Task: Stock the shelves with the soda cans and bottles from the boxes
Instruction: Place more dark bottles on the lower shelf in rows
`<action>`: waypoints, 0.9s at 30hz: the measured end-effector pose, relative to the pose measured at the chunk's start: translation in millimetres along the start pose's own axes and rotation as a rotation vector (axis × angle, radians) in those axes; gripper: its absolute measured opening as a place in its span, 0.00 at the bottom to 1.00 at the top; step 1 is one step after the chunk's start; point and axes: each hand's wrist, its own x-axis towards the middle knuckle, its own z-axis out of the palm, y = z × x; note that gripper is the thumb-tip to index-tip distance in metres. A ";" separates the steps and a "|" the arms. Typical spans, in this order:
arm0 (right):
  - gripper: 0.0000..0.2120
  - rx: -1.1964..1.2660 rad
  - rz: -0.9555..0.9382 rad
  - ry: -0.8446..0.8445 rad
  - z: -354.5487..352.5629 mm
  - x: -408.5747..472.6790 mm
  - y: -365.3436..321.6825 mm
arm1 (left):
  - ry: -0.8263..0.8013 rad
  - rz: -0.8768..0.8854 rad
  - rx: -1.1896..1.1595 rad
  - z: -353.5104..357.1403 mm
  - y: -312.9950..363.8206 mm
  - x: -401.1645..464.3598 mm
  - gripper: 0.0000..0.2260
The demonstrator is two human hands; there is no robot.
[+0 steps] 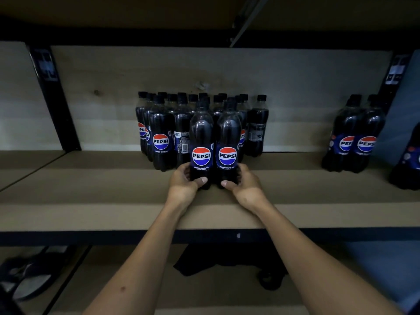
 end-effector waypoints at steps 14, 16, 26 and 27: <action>0.31 -0.019 -0.013 0.037 -0.9 0.7 2.3 | -0.053 0.020 0.042 3.4 1.9 -1.7 0.23; 0.30 -0.012 -0.014 0.049 -6.6 -3.1 3.1 | -0.074 0.017 0.048 6.4 3.7 -3.9 0.23; 0.26 -0.075 0.016 0.061 -90.4 -32.5 28.7 | -0.153 -0.020 0.062 76.8 15.4 -34.9 0.25; 0.27 -0.095 0.023 0.067 -103.7 -35.7 32.6 | -0.171 -0.019 0.071 88.1 16.0 -38.7 0.25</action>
